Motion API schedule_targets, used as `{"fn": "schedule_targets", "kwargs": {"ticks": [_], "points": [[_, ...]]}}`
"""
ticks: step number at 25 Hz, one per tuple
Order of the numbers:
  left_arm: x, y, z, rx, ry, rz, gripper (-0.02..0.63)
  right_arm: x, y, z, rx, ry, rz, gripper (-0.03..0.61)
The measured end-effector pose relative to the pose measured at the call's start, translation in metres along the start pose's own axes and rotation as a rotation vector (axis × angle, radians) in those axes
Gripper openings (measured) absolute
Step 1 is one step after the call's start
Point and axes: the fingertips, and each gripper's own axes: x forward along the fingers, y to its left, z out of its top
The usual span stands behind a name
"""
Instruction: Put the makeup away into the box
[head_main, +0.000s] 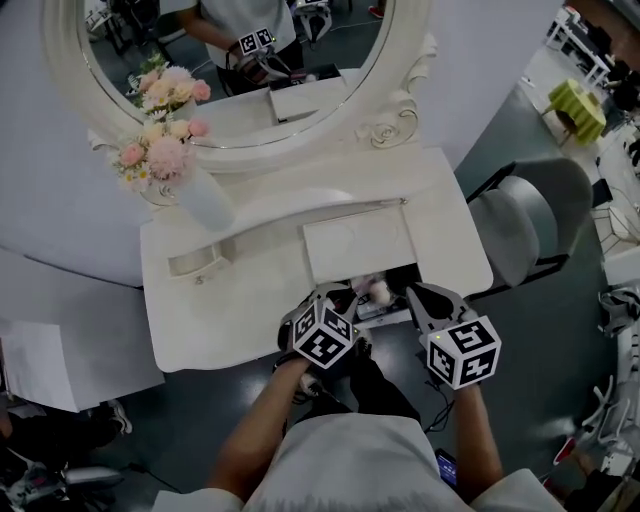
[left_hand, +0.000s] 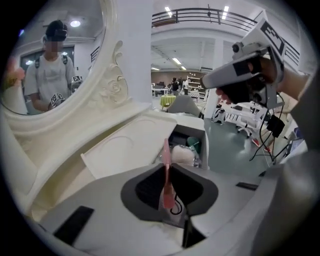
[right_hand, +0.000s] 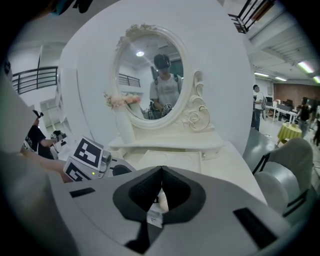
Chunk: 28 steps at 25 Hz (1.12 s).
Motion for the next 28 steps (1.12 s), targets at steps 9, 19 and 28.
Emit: {"fn": "schedule_targets", "kwargs": {"ticks": [9, 19, 28], "points": [[0.018, 0.004, -0.023, 0.002, 0.077, 0.039, 0.086, -0.017, -0.018, -0.017, 0.015, 0.016, -0.028, 0.0], [-0.007, 0.011, -0.004, -0.118, -0.054, 0.05, 0.156, -0.02, -0.026, -0.011, -0.045, 0.044, -0.01, 0.0], [-0.102, 0.074, 0.015, -0.156, -0.215, 0.298, 0.122, 0.021, 0.022, 0.043, -0.189, 0.005, 0.128, 0.0]]}}
